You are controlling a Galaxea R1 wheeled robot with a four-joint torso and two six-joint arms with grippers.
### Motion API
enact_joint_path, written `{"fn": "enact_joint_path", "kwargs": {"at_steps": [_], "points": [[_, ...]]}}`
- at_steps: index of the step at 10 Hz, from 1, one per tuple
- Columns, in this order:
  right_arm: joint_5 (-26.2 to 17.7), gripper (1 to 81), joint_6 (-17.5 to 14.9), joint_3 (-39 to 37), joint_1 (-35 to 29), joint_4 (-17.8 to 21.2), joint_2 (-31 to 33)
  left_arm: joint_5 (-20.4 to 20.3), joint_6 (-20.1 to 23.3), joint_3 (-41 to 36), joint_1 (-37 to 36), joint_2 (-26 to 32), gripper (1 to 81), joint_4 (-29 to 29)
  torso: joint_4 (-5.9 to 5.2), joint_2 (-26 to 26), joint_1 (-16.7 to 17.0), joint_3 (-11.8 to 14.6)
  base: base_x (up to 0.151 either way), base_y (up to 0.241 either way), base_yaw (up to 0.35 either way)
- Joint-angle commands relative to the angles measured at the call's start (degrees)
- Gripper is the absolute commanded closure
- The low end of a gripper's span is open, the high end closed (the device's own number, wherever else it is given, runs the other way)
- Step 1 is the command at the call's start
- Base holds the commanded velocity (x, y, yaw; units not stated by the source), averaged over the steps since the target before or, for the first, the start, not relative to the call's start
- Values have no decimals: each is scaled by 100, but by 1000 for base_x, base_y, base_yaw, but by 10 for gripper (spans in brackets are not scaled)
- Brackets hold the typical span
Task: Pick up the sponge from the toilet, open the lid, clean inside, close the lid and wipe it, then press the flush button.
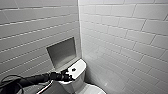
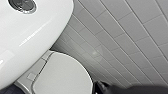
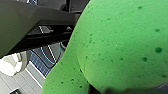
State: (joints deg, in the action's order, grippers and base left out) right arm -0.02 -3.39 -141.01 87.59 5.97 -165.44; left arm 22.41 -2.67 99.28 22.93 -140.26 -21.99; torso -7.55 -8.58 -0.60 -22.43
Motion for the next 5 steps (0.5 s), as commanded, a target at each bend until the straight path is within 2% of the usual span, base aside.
{"fn": "enact_joint_path", "kwargs": {"at_steps": [1,2,3,5], "points": [[-428,811,-13,110,-88,-26,8,546,30,812,-1409,-292,811,-244,0,0,0,-314,0,0,0],[-428,811,-13,127,-88,-34,-1,571,21,987,-1557,-397,811,-235,0,2,-2,-355,0,0,0],[-428,811,-13,136,-79,-35,-26,616,29,1084,-1734,-502,811,-227,0,5,-5,-252,0,0,0],[-428,811,-13,136,-79,-35,-80,616,30,1340,-2024,-688,811,-191,0,7,-7,-313,0,0,0]]}}
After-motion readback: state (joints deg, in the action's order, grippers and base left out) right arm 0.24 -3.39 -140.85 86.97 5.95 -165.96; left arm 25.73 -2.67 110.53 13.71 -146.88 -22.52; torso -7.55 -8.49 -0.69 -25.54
